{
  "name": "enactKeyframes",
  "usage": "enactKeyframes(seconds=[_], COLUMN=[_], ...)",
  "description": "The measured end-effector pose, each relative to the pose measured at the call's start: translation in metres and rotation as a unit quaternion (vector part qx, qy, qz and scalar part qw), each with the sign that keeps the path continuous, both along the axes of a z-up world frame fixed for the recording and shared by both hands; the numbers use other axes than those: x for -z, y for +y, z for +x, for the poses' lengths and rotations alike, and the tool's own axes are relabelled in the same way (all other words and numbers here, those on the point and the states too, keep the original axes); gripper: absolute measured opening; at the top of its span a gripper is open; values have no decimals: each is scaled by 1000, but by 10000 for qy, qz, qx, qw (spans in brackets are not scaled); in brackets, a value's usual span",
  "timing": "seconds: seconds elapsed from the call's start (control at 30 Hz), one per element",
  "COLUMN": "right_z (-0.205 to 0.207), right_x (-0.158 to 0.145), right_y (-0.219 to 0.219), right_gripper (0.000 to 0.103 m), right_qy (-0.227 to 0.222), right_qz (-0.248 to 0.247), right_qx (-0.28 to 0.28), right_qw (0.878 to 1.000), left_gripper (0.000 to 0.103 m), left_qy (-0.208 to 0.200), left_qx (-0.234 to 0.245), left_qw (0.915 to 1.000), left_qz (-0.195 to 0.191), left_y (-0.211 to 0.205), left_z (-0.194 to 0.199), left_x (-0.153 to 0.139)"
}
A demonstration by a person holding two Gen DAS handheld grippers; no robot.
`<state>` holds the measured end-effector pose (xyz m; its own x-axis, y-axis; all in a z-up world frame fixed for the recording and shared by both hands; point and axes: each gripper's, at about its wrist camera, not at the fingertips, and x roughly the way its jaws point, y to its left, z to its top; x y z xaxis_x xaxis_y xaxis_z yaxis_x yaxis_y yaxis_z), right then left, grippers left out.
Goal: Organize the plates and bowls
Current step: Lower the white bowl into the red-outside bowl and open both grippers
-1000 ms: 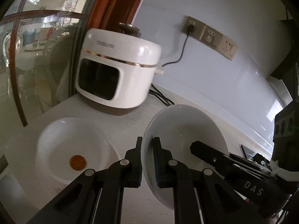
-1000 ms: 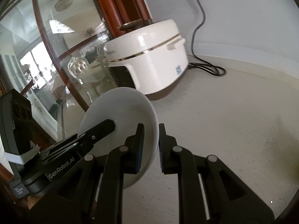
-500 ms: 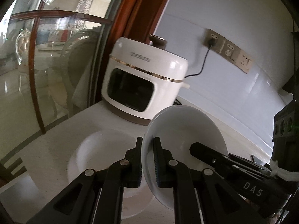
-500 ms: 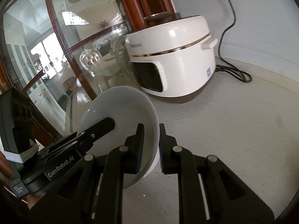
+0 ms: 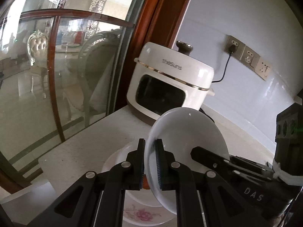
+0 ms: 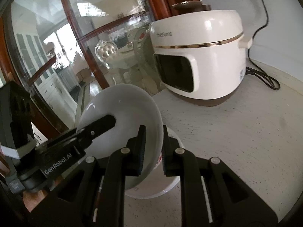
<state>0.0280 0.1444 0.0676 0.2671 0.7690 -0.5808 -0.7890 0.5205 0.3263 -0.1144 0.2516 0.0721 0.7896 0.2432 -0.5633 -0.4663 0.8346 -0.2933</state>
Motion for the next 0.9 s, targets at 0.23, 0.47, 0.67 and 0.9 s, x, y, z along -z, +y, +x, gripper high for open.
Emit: enactKeyframes(seconds=[0.23, 0.47, 0.67, 0.9], right_z=[-2, -1, -1, 0], right_x=[13, 18, 19, 20], right_y=[17, 22, 23, 26], right_gripper=[18, 18, 18, 18], right_qy=[-132, -201, -153, -162], right_qz=[-271, -363, -362, -413], right_qx=[-220, -245, -303, -308], right_qw=[9993, 9988, 9988, 9985], left_gripper=[11, 12, 12, 12], left_qy=[183, 245, 283, 334], left_qx=[-125, -152, -139, -149], left_qw=[9998, 9996, 9995, 9993], left_qz=[7, 7, -1, -17], left_y=[7, 10, 14, 15], left_z=[0, 0, 1, 2], left_x=[9, 15, 18, 23])
